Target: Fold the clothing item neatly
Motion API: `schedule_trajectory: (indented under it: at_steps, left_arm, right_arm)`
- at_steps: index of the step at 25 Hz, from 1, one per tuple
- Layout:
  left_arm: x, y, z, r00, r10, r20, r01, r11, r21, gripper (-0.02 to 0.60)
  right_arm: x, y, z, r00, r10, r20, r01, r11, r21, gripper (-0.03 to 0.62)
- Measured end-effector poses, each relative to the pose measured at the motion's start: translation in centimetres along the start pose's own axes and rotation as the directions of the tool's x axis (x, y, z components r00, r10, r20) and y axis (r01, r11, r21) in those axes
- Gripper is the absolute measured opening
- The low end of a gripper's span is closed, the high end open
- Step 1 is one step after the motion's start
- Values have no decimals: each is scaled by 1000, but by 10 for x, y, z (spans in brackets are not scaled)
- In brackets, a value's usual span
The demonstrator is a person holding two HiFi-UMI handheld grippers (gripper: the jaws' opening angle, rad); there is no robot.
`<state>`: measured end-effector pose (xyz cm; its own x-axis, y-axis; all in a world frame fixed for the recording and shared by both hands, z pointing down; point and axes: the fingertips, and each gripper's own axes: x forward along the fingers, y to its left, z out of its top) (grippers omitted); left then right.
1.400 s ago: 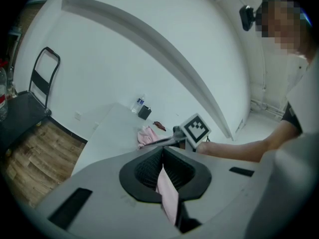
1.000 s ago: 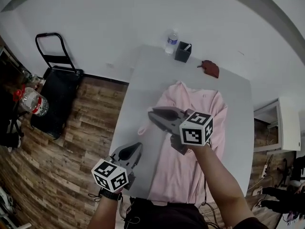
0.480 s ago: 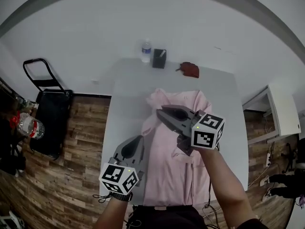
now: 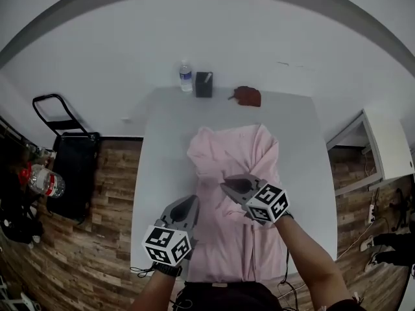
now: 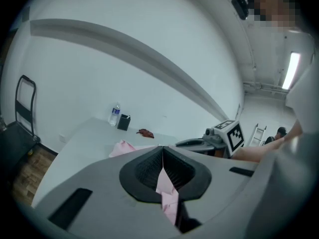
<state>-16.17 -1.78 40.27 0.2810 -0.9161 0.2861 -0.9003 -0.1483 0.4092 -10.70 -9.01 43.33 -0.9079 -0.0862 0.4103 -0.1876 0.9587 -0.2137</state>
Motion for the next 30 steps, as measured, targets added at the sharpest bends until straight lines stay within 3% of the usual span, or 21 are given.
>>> schedule_trajectory:
  at_steps: [2, 5, 6, 9, 10, 12, 15, 17, 19, 20, 22, 24, 26, 30]
  left_arm:
    - [3, 0, -9, 1000, 13, -20, -13, 1000, -11, 8]
    - [4, 5, -19, 999, 25, -40, -25, 1000, -12, 8]
    - [4, 8, -22, 998, 33, -44, -34, 999, -17, 8]
    - [-2, 21, -26, 997, 67, -34, -69, 997, -44, 7]
    - [-4, 25, -25, 997, 75, -28, -76, 996, -48, 8]
    - [-8, 33, -24, 996, 88, -26, -89, 995, -49, 8]
    - [-8, 35, -30, 995, 93, -41, -95, 994, -51, 8]
    - [-8, 33, -34, 995, 82, -49, -84, 995, -47, 8]
    - [-7, 37, -38, 995, 86, -53, -89, 995, -54, 8]
    - [-7, 39, -40, 994, 93, -53, -96, 993, -62, 7]
    - [-6, 40, -40, 994, 103, -48, -107, 992, -71, 8]
    - [-6, 40, -37, 994, 104, -43, -106, 992, -61, 7]
    - [-7, 40, -35, 994, 102, -43, -104, 993, -48, 8]
    - [-6, 42, -42, 993, 100, -60, -103, 994, -46, 7]
  right_arm:
    - [7, -10, -20, 998, -24, -51, 25, 1000, 9, 34]
    - [-13, -18, -7, 994, -41, 106, 17, 974, 224, 34]
    - [-14, -6, -6, 992, -23, 128, -6, 974, 227, 34]
    - [-1, 54, -24, 996, 82, 34, -83, 996, 31, 34]
    - [1, 66, -32, 995, 100, 16, -100, 995, 19, 34]
    - [0, 67, -49, 997, 69, 45, -74, 988, 136, 34]
    - [-17, 38, -66, 989, -96, 116, 50, 936, 349, 34]
    - [-24, 37, -60, 987, -104, 121, 65, 954, 292, 34]
    - [-13, 61, -45, 996, 29, 83, -39, 992, 121, 34]
    - [-7, 73, -35, 992, 105, 74, -110, 992, 62, 34]
    - [-4, 75, -11, 978, 163, 129, -170, 984, 49, 34]
    - [-21, 43, 6, 964, 87, 253, -135, 975, 178, 34]
    - [-42, 8, -1, 950, -11, 312, -96, 940, 326, 34]
    - [-55, -27, -70, 974, -125, 191, 32, 904, 427, 34]
